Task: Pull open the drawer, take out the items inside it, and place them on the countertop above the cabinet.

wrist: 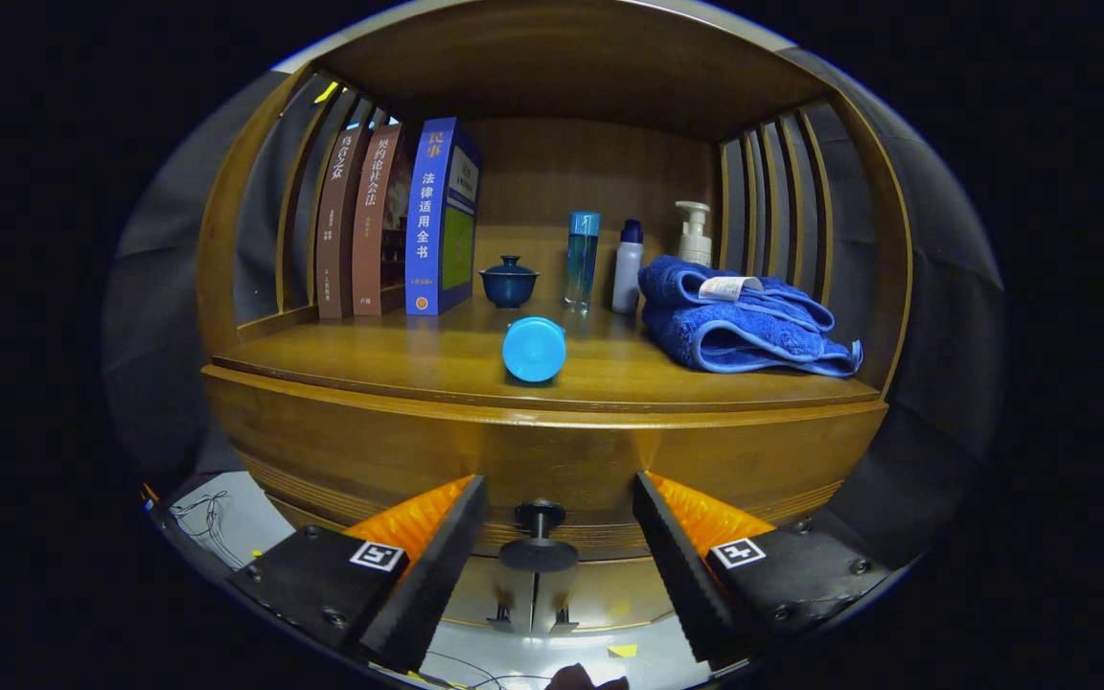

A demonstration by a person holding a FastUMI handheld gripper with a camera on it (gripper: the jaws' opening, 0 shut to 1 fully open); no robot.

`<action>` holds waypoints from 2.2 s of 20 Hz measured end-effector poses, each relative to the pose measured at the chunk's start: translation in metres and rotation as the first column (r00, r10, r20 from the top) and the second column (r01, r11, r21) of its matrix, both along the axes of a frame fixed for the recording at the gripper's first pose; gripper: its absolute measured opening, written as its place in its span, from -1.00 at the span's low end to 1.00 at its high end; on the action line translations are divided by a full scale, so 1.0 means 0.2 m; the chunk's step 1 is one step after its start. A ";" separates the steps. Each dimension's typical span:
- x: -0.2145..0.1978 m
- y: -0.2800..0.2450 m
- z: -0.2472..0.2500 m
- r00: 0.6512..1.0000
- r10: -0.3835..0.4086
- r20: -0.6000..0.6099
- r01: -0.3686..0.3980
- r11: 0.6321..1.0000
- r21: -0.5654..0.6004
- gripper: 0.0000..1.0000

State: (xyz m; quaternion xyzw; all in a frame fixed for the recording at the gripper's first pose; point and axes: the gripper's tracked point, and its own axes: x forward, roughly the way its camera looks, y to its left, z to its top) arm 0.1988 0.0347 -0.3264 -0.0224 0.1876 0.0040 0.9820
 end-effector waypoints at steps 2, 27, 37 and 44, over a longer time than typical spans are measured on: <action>-0.02 0.01 0.12 0.999 0.006 0.042 -0.006 1.000 0.004 1.00; -1.04 0.06 1.41 0.951 0.120 0.284 -0.146 0.987 0.073 0.98; -1.11 0.04 1.49 0.951 0.107 0.289 -0.130 0.990 0.062 0.98; -1.11 0.05 1.48 0.953 0.102 0.286 -0.130 0.988 0.079 0.98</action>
